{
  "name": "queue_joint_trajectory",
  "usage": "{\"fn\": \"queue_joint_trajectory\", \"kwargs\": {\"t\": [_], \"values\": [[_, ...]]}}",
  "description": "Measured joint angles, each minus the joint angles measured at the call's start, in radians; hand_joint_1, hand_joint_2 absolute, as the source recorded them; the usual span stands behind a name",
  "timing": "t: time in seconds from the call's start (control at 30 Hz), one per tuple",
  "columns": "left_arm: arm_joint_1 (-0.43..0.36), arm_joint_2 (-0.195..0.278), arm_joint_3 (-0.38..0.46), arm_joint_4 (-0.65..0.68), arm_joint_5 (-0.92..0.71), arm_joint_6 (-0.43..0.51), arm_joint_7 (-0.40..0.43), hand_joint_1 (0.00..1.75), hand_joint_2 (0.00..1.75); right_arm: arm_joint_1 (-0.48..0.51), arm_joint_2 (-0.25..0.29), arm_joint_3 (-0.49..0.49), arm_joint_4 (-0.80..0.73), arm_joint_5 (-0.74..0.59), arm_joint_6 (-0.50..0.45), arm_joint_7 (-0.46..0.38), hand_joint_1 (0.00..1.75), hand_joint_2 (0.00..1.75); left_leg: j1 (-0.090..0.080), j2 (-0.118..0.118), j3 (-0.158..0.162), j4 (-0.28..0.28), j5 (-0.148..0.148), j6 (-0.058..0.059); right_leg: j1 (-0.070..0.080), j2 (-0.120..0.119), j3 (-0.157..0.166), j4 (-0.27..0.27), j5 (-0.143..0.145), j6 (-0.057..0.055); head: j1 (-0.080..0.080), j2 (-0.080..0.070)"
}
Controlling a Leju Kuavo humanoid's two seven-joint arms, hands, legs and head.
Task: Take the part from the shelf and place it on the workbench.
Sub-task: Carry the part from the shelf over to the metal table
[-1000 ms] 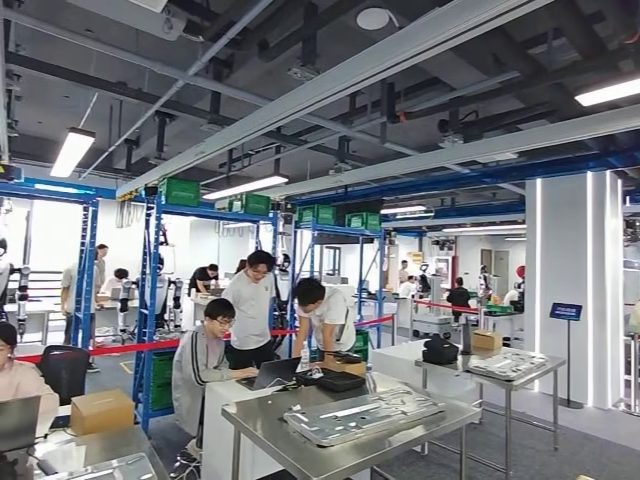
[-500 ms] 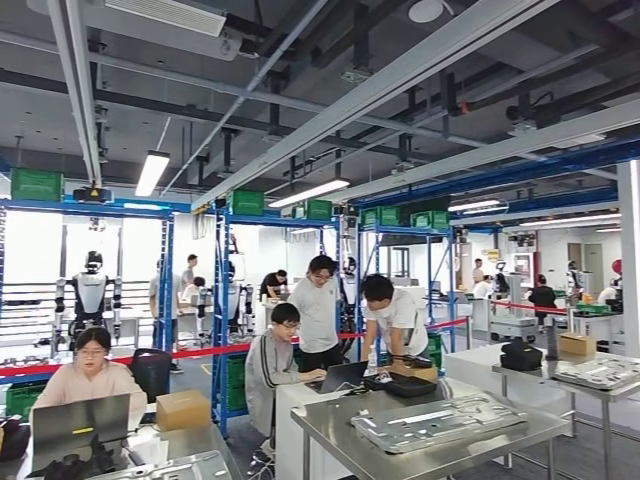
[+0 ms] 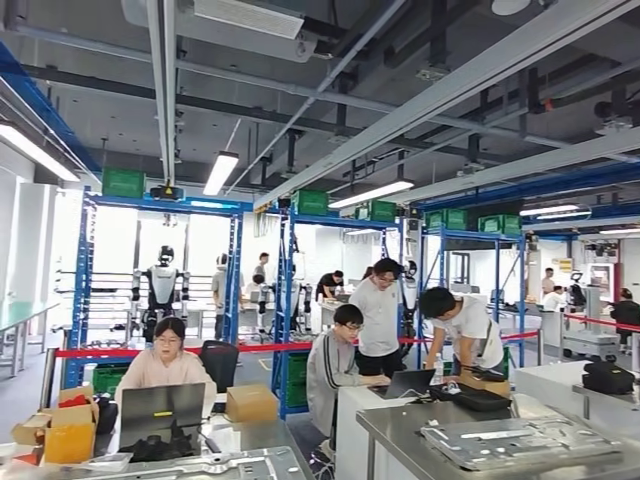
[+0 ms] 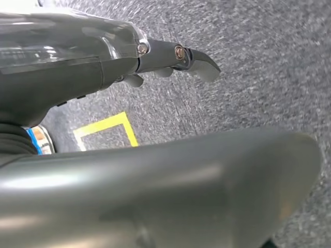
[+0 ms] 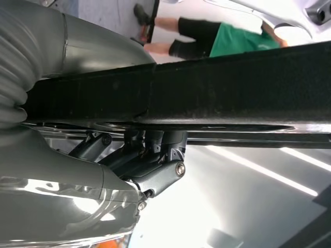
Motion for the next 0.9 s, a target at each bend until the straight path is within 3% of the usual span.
{"fn": "queue_joint_trajectory", "kwargs": {"t": [0.03, 0.07, 0.13, 0.2, 0.23, 0.3, 0.33, 0.4, 0.43, 0.5, 0.53, 0.57, 0.63, 0.7, 0.8, 0.83, 0.9], "values": [[0.0, 0.0, 0.001, 0.0, 0.0, 0.0, 0.0, 0.0, 1.75, 0.001, 0.0, 0.0, 0.001, 0.0, 0.0, 0.0, 1.75, 1.75, -0.003, -0.013, 0.001, 0.0, 0.0, 0.001, 0.002, 0.003, -0.008, 0.005, 0.015, -0.005, 0.0, 0.0], [0.0, 0.0, 0.002, 0.0, 0.0, 0.0, 0.0, 0.0, 1.75, 0.001, 0.0, 0.0, 0.002, 0.0, 0.001, 0.0, 1.75, 1.75, -0.006, -0.027, 0.002, 0.0, 0.0, 0.001, 0.005, 0.008, 0.001, -0.03, 0.047, -0.012, 0.0, 0.0], [0.0, -0.002, 0.004, 0.0, 0.0, 0.0, 0.0, 0.0, 1.75, 0.0, 0.0, 0.0, 0.002, 0.0, 0.001, 0.0, 1.75, 1.75, -0.008, -0.052, 0.003, 0.0, 0.0, 0.002, 0.014, 0.043, 0.051, -0.162, 0.126, -0.032, 0.0, 0.0], [0.0, -0.005, 0.004, 0.0, 0.0, 0.0, 0.0, 0.0, 1.75, -0.001, 0.0, 0.0, 0.002, -0.001, 0.002, 0.0, 1.75, 1.75, -0.004, -0.075, -0.002, 0.001, 0.001, -0.001, 0.018, 0.081, 0.084, -0.249, 0.165, -0.045, 0.001, 0.0], [0.002, -0.007, 0.005, 0.0, 0.0, 0.001, 0.0, 0.0, 1.75, -0.002, 0.0, 0.0, 0.002, -0.002, 0.002, 0.0, 1.75, 1.75, 0.0, -0.085, -0.005, 0.0, 0.003, -0.004, 0.019, 0.088, 0.089, -0.26, 0.165, -0.047, 0.001, 0.0], [0.006, -0.008, 0.005, 0.001, -0.002, 0.0, -0.002, 0.0, 1.75, -0.004, 0.001, 0.0, 0.002, -0.004, 0.002, 0.0, 1.75, 1.75, 0.004, -0.1, -0.009, -0.002, 0.005, -0.013, 0.019, 0.067, 0.098, -0.279, 0.166, -0.046, 0.001, 0.0], [0.008, -0.008, 0.005, 0.001, -0.004, 0.0, -0.003, 0.0, 1.75, -0.006, 0.003, 0.0, 0.002, -0.005, 0.002, 0.0, 1.75, 1.75, 0.002, -0.087, -0.012, 0.001, 0.0, -0.017, 0.016, 0.054, 0.105, -0.293, 0.167, -0.047, 0.001, 0.0], [0.007, -0.009, 0.005, 0.001, -0.007, -0.001, -0.006, 0.0, 1.75, -0.007, 0.006, 0.0, 0.002, -0.006, 0.002, 0.0, 1.75, 1.75, -0.002, -0.031, -0.039, 0.055, -0.037, -0.026, 0.011, 0.027, 0.12, -0.32, 0.168, -0.049, 0.001, 0.0], [0.004, -0.008, 0.005, 0.001, -0.007, -0.001, -0.007, 0.0, 1.75, -0.005, 0.007, 0.0, 0.002, -0.007, 0.002, 0.0, 1.75, 1.75, -0.001, -0.002, -0.066, 0.11, -0.066, -0.032, 0.012, 0.013, 0.122, -0.322, 0.168, -0.049, 0.001, 0.0], [0.0, -0.008, 0.005, 0.001, -0.007, 0.0, -0.009, 0.0, 1.75, -0.001, 0.007, 0.001, 0.002, -0.007, 0.002, 0.001, 1.75, 1.75, 0.007, 0.017, -0.122, 0.224, -0.108, -0.043, 0.011, -0.016, 0.123, -0.321, 0.166, -0.048, 0.002, 0.0], [0.0, -0.008, 0.005, 0.001, -0.008, -0.001, -0.009, 0.0, 1.75, 0.001, 0.007, 0.001, 0.002, -0.007, 0.002, 0.001, 1.75, 1.75, 0.011, 0.022, -0.132, 0.245, -0.106, -0.049, 0.01, -0.03, 0.124, -0.32, 0.164, -0.046, 0.002, 0.0], [0.002, -0.008, 0.005, 0.001, -0.008, -0.001, -0.009, 0.0, 1.75, 0.002, 0.008, 0.002, 0.003, -0.008, 0.002, 0.001, 1.75, 1.75, 0.016, 0.027, -0.122, 0.226, -0.086, -0.054, 0.008, -0.042, 0.125, -0.319, 0.161, -0.043, 0.002, 0.0], [0.004, -0.008, 0.005, 0.001, -0.008, -0.001, -0.01, 0.0, 1.75, 0.002, 0.008, 0.002, 0.003, -0.009, 0.0, 0.001, 1.75, 1.75, 0.021, 0.052, -0.057, 0.105, -0.025, -0.065, 0.004, -0.061, 0.128, -0.31, 0.153, -0.031, 0.002, 0.0], [0.003, -0.008, 0.005, 0.001, -0.008, -0.001, -0.012, 0.0, 1.75, 0.003, 0.009, -0.001, 0.002, -0.013, -0.006, 0.001, 1.75, 1.75, 0.017, 0.068, -0.01, 0.014, 0.004, -0.059, 0.004, -0.074, 0.128, -0.299, 0.143, -0.016, 0.002, 0.0], [0.009, -0.008, 0.005, 0.001, -0.007, -0.001, -0.018, 0.0, 1.75, 0.008, 0.016, -0.007, 0.002, -0.02, -0.016, 0.002, 1.75, 1.75, 0.01, 0.058, -0.005, 0.004, 0.0, -0.032, 0.003, -0.081, 0.132, -0.296, 0.138, 0.001, 0.002, 0.0], [0.011, -0.007, 0.005, 0.001, -0.007, -0.001, -0.02, 0.0, 1.75, 0.01, 0.018, -0.01, 0.002, -0.021, -0.018, 0.002, 1.75, 1.75, 0.01, 0.056, -0.005, 0.004, 0.0, -0.025, 0.0, -0.071, 0.132, -0.291, 0.131, 0.006, 0.001, 0.0], [0.01, -0.007, 0.005, 0.001, -0.006, -0.002, -0.022, 0.0, 1.75, 0.017, 0.02, -0.017, 0.001, -0.02, -0.021, 0.002, 1.75, 1.75, 0.011, 0.051, -0.003, 0.002, 0.002, -0.012, -0.004, -0.033, 0.107, -0.229, 0.088, 0.012, 0.001, 0.0]]}}
